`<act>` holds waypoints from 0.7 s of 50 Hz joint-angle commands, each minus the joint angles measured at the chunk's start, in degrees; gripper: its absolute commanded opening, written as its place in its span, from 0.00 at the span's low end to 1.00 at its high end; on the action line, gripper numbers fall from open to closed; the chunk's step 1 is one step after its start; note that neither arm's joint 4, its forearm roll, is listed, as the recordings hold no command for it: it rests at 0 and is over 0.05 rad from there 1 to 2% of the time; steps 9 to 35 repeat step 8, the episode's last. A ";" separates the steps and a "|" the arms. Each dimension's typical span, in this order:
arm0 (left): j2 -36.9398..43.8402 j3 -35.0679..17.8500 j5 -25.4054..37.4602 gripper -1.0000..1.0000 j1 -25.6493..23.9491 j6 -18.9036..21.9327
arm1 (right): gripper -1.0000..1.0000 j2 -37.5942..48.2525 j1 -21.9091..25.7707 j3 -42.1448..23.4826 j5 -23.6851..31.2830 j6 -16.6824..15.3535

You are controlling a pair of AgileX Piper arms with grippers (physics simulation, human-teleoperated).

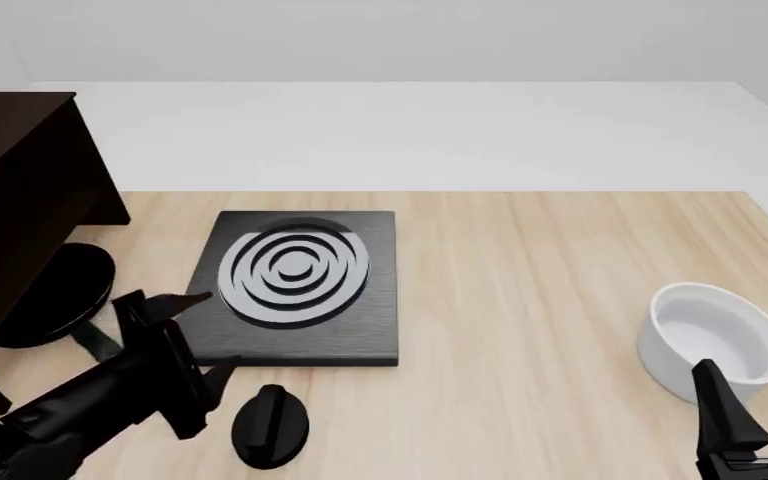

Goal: Put the frying pan under the cabinet shelf.

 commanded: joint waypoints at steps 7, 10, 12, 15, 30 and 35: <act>1.00 -2.26 1.45 1.00 -4.85 -3.34 | 1.00 0.01 -0.01 0.00 0.00 0.00; 1.04 -2.29 1.57 1.00 -5.16 -3.53 | 1.00 0.01 0.01 0.00 0.00 0.01; 1.04 -2.29 1.57 1.00 -5.16 -3.53 | 1.00 0.01 0.01 0.00 0.00 0.01; 1.04 -2.29 1.57 1.00 -5.16 -3.53 | 1.00 0.01 0.01 0.00 0.00 0.01; 1.04 -2.29 1.57 1.00 -5.16 -3.53 | 1.00 0.01 0.01 0.00 0.00 0.01; 1.04 -2.29 1.57 1.00 -5.16 -3.53 | 1.00 0.01 0.01 0.00 0.00 0.01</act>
